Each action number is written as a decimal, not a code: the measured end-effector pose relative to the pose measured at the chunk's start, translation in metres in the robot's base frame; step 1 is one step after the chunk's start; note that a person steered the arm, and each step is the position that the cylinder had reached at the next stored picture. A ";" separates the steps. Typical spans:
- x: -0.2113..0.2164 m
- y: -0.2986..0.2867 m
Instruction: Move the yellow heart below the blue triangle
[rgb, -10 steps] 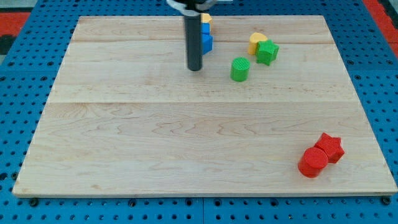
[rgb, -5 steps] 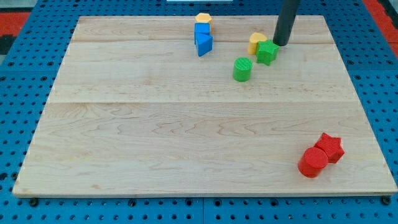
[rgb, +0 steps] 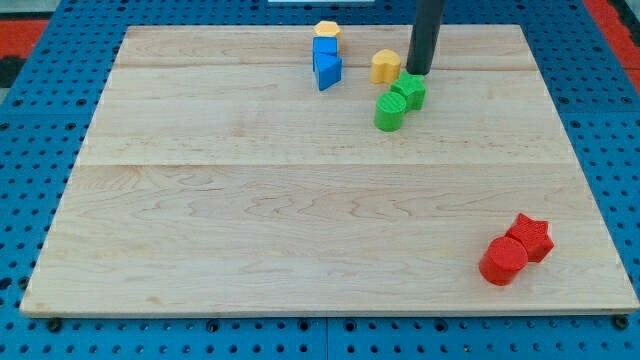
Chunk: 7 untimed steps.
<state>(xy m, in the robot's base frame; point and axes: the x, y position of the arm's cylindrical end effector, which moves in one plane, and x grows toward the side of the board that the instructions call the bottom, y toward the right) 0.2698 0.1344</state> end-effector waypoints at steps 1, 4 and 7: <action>0.005 -0.016; 0.032 -0.050; 0.024 -0.066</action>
<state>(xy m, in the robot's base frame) 0.2934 0.0682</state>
